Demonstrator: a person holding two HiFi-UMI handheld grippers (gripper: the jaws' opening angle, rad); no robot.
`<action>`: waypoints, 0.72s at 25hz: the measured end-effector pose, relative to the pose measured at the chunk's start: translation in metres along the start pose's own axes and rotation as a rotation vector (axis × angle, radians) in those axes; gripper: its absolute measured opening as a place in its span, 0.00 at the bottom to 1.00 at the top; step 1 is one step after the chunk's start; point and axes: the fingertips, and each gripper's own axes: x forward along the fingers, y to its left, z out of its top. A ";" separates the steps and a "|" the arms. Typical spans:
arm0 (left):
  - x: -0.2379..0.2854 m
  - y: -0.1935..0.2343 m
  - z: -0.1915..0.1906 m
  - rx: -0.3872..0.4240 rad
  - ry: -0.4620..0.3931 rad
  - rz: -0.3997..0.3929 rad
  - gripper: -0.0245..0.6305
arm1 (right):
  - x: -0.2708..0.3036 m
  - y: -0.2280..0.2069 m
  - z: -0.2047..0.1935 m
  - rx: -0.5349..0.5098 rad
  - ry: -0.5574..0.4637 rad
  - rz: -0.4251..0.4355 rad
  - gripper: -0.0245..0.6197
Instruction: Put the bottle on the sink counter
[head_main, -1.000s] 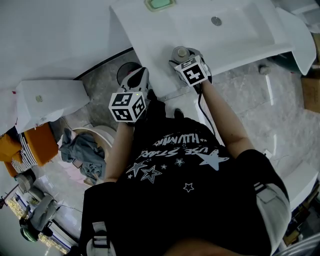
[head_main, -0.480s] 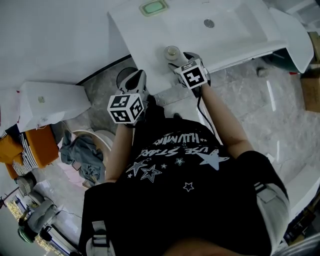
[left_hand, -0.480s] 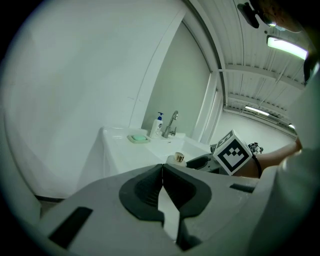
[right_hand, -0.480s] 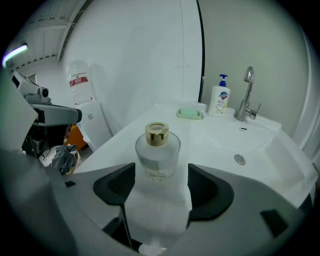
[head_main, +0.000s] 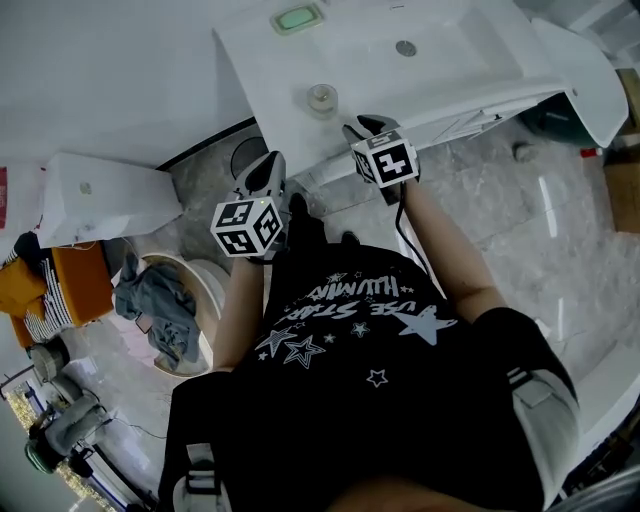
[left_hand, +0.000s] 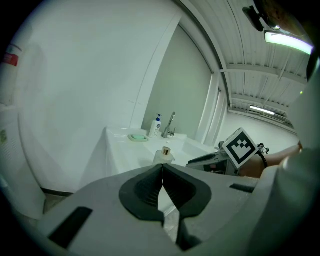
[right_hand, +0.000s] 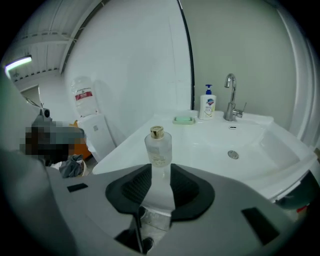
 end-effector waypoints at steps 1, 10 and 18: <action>-0.002 -0.003 -0.003 -0.002 0.003 0.005 0.05 | -0.004 -0.001 0.000 0.005 -0.013 -0.006 0.18; -0.013 -0.027 -0.024 0.004 0.041 -0.004 0.05 | -0.024 0.006 -0.007 0.036 -0.064 0.036 0.05; -0.019 -0.029 -0.046 -0.006 0.074 -0.076 0.05 | -0.038 0.025 -0.028 0.052 -0.050 0.019 0.05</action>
